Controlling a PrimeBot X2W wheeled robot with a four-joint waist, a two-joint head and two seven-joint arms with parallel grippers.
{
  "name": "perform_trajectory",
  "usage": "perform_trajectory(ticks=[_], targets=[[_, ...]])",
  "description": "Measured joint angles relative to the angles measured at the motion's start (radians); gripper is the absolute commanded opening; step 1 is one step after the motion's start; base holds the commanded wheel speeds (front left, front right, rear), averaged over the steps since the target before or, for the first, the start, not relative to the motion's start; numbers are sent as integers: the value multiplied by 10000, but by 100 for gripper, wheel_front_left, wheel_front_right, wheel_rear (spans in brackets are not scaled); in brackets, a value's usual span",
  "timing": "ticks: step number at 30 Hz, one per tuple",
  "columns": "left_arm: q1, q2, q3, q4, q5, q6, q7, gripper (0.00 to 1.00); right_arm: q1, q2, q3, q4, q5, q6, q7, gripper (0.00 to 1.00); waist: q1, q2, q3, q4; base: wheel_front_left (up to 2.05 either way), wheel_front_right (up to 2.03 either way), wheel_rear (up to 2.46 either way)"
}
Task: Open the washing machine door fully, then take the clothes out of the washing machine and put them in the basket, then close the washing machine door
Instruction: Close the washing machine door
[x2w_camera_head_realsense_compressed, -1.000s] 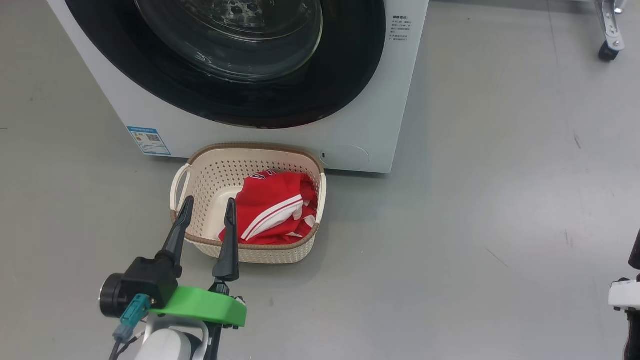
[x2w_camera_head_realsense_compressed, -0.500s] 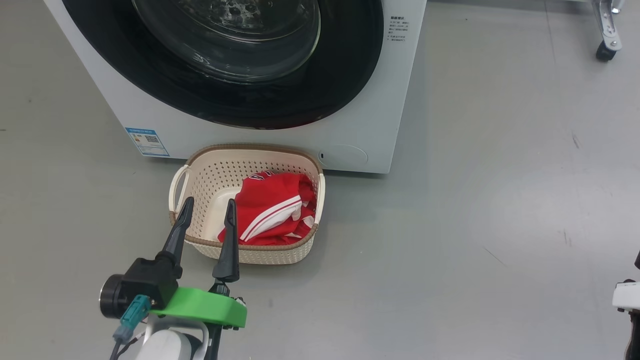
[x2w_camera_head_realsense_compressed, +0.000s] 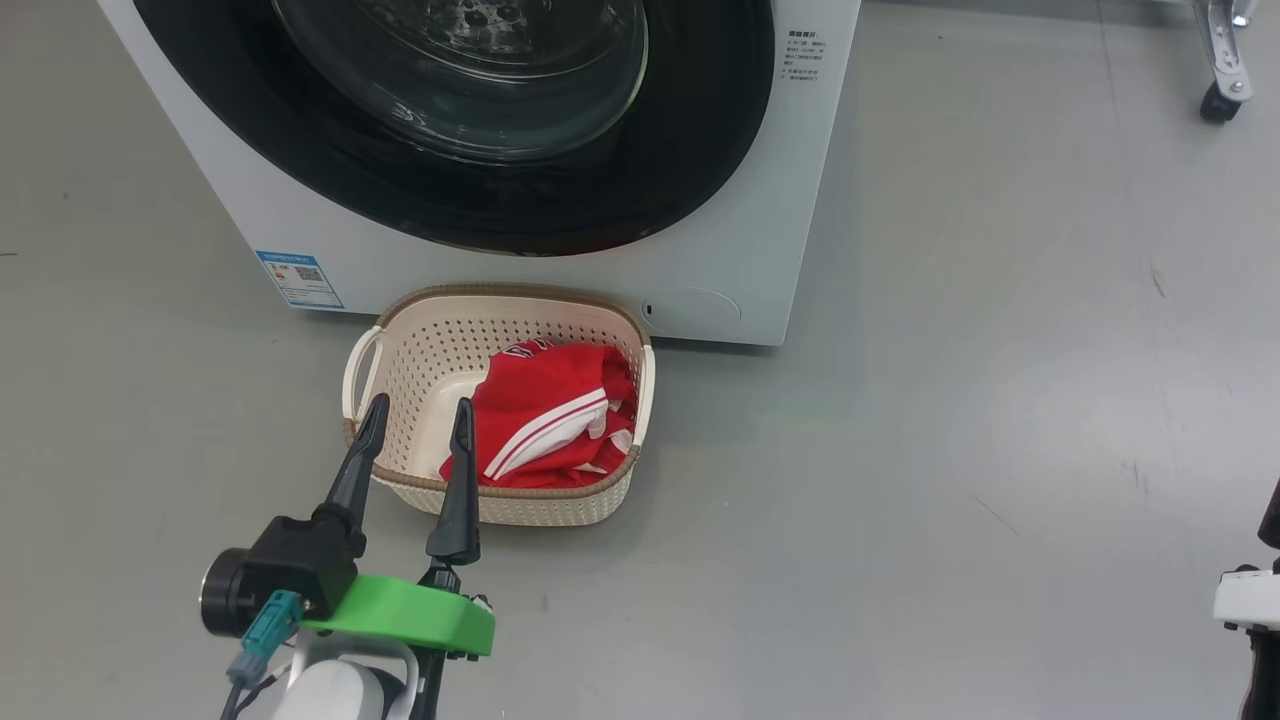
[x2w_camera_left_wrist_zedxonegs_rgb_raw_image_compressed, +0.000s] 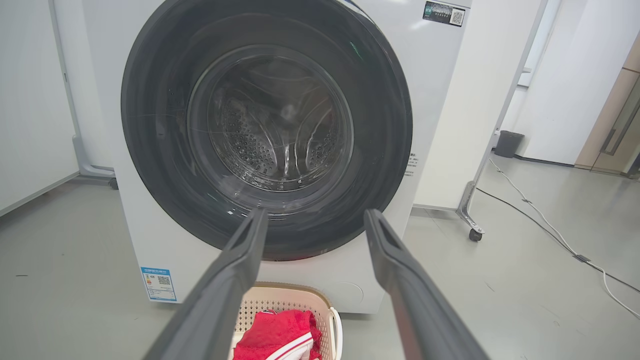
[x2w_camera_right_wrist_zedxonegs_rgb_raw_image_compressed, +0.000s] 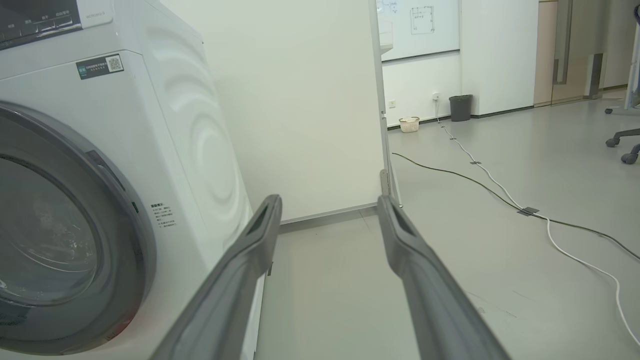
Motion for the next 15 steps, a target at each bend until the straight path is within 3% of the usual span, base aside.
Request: perform_trajectory(ticks=[15], targets=[[9, 0, 140, -58, -180, 21, 0, 100, 29, 35, 161, 163, -313, 88, 0, 100, 0, 0, -17, 57, 0, 0, 0]])
